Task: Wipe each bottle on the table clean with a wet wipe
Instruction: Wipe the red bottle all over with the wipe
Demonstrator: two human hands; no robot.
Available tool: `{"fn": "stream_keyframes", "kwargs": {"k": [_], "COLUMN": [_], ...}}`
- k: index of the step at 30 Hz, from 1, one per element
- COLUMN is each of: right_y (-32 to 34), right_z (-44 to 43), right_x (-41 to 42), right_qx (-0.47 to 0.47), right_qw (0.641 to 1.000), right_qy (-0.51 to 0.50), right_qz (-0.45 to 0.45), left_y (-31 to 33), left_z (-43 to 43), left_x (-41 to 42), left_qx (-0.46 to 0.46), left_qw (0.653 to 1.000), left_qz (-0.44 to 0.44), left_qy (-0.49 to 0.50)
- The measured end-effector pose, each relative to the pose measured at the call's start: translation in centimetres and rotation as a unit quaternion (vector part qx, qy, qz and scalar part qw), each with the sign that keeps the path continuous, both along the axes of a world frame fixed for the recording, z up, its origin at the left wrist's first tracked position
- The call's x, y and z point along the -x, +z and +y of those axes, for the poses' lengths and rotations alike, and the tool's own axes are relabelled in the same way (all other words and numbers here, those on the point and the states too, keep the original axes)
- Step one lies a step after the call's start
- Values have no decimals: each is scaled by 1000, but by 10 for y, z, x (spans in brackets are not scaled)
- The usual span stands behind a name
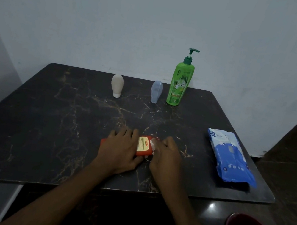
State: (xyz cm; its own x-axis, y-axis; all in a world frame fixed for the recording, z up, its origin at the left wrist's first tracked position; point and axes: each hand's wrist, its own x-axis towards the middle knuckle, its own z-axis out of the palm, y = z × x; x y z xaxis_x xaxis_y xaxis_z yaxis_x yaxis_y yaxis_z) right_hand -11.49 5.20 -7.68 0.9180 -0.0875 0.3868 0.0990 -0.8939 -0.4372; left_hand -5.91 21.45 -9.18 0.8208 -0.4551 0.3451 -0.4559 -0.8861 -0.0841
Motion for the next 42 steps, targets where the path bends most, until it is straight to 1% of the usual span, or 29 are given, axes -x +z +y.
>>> {"fn": "stream_keyframes", "kwargs": {"k": [2,4,6,7,8,10,11,13,15,17,18,20,23,25,26,28,30,31,33,36,38,39,40,42], "right_y": [18,39,54,57,58,51,41,19,-1,-13,-11,0,35,60,69,79,82,83,82,72,62,59,56,53], "right_z": [3,5,5,6,8,10,11,11,11,10,9,9,7,-1,-7,-22,-36,-42,-49,-51,-45,-41,-37,-30], "right_x": [-17,-38,-55,-58,-57,-42,-29,-1,18,21,19,8,-15,-30,-36,-47,-51,-52,-49,-39,-29,-23,-18,-5], "right_qx": [31,56,16,1,21,102,109,62,14,-10,-12,5,48,15,-26,-99,-172,-240,-386,-542,-625,-656,-679,-705], "right_qw": [999,990,979,978,978,980,985,996,1000,999,999,1000,992,979,972,959,933,907,843,757,700,677,663,650], "right_qy": [-20,-45,-46,-43,-37,-21,-15,-12,-11,-12,-16,-29,-55,-30,-5,39,66,80,91,96,97,95,88,73], "right_qz": [36,121,196,205,205,170,129,55,-7,-42,-34,-1,99,202,232,264,310,336,363,352,333,320,304,273], "left_y": [1,2,2,1,0,-1,-1,-1,-1,0,0,-1,0,2,4,5,7,7,7,7,6,6,7,7], "left_z": [-1,-1,-1,-1,-1,-1,-1,-2,-3,-3,-3,-2,-1,-1,-1,0,1,1,1,2,4,5,5,6], "left_x": [1,3,3,2,2,1,1,2,2,2,2,3,4,6,6,7,8,9,9,8,9,9,10,11], "left_qx": [-7,-12,-9,-6,-2,1,2,1,-4,-4,-2,-7,-27,-31,-28,-24,-15,-7,11,46,79,96,112,144], "left_qw": [1000,1000,1000,1000,1000,999,999,999,999,1000,999,999,997,997,997,997,996,996,996,996,994,993,991,987], "left_qz": [-12,-17,-13,-13,-15,-21,-25,-21,-10,-19,-30,-52,-66,-68,-69,-75,-84,-86,-85,-75,-66,-63,-62,-63], "left_qy": [-8,-8,6,16,23,33,35,35,34,25,18,2,-8,-4,-3,-7,-16,-22,-27,-28,-30,-33,-37,-43]}}
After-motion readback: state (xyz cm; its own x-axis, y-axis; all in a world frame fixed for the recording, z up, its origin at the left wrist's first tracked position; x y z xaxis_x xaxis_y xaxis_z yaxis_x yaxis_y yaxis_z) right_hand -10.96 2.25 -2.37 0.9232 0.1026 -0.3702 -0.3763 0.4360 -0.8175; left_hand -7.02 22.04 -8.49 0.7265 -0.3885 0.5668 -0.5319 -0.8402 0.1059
